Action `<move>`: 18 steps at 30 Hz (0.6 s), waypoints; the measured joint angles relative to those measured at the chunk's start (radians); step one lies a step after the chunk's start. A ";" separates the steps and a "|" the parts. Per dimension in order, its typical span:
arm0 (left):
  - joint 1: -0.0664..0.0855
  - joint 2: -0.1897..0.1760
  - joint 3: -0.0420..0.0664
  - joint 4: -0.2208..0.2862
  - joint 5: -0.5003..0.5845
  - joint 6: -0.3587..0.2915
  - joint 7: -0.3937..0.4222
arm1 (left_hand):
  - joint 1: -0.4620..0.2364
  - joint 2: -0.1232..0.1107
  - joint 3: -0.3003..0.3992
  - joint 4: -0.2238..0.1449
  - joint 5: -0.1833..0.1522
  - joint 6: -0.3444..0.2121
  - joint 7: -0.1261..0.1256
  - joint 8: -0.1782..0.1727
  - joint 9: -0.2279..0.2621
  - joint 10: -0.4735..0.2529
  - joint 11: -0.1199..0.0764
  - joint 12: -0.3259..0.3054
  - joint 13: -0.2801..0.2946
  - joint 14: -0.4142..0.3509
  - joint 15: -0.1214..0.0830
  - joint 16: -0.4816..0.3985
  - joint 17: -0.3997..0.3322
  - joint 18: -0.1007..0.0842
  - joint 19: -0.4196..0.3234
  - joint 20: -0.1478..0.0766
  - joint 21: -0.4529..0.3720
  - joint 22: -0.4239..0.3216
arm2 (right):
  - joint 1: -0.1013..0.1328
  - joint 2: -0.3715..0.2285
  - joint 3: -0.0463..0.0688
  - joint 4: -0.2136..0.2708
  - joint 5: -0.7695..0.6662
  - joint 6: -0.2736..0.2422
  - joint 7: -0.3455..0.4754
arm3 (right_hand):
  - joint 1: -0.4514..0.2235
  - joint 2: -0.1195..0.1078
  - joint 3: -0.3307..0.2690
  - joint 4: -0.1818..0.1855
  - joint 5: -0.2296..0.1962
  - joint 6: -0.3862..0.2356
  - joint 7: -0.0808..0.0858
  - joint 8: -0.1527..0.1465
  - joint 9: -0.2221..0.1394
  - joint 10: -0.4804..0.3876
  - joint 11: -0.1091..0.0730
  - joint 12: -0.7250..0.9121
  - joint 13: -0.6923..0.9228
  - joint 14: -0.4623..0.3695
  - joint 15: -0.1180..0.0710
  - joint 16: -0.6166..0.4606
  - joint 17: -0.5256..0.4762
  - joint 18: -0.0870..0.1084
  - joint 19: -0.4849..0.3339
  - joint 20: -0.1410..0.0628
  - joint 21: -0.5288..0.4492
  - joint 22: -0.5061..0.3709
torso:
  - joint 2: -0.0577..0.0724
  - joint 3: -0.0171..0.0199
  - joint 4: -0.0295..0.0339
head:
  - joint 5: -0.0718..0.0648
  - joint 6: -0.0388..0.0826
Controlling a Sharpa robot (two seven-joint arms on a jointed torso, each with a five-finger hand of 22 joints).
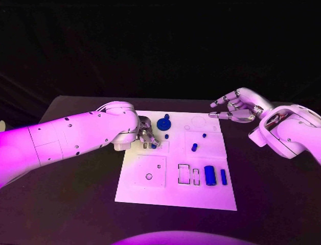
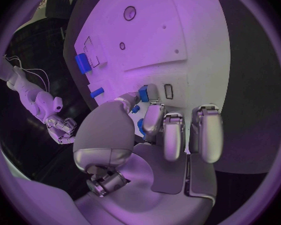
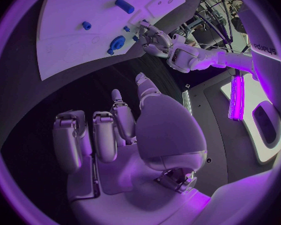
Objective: Assemble the parts on the task board
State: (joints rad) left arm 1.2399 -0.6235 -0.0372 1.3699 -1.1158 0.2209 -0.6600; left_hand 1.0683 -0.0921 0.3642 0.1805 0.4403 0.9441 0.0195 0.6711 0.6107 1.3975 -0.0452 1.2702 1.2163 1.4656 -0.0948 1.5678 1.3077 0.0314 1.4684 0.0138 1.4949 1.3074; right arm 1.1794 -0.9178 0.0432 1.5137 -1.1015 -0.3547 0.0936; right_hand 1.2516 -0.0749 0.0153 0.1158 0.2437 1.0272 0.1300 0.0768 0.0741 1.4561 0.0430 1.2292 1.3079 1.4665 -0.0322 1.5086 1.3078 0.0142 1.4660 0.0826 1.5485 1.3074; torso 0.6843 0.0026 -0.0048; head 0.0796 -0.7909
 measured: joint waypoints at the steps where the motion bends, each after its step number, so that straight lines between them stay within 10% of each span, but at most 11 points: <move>1: 0.000 0.000 0.000 -0.001 0.000 0.000 0.000 | 0.000 0.000 -0.008 0.002 0.000 0.002 -0.001 -0.002 0.000 0.000 0.000 0.000 0.002 0.000 0.000 0.000 0.000 0.000 0.000 0.000 0.000 0.000 | 0.000 0.000 0.000 0.000 0.000 0.000 0.000 | 0.000 0.000 0.000 0.000 0.000 0.000 0.000 0.000 0.000 0.000 0.000 0.000 0.000 0.000 0.000 0.000 0.000 0.000 0.000 0.000 0.000 0.000 | 0.000 0.0000 0.0000 | 0.000 0.000; 18: 0.000 0.002 -0.001 -0.006 0.000 0.004 0.000 | -0.038 0.023 -0.172 0.106 -0.125 0.023 -0.002 -0.011 -0.018 0.011 -0.003 0.012 0.019 0.000 0.000 0.000 0.000 0.000 0.000 0.000 0.000 0.000 | 0.000 -0.001 0.000 0.000 0.000 0.000 -0.001 | 0.000 0.000 -0.003 -0.003 0.004 0.000 0.000 0.000 0.000 0.000 0.000 0.000 0.000 0.000 0.000 -0.004 0.000 0.000 0.000 0.000 0.000 0.000 | 0.000 0.0003 0.0001 | 0.000 -0.001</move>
State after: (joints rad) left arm 1.2395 -0.6211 -0.0381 1.3638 -1.1154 0.2250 -0.6601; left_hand 1.0303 -0.0695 0.1923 0.2869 0.3151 0.9669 0.0178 0.6605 0.5924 1.4081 -0.0483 1.2819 1.2353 1.4656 -0.0948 1.5678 1.3075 0.0315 1.4684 0.0139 1.4948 1.3073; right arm 1.1794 -0.9184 0.0432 1.5137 -1.1015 -0.3547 0.0927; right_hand 1.2516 -0.0749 0.0126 0.1131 0.2480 1.0272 0.1300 0.0768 0.0739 1.4561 0.0430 1.2292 1.3079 1.4665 -0.0322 1.5047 1.3076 0.0142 1.4660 0.0826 1.5486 1.3073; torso 0.6843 0.0029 -0.0047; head 0.0797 -0.7916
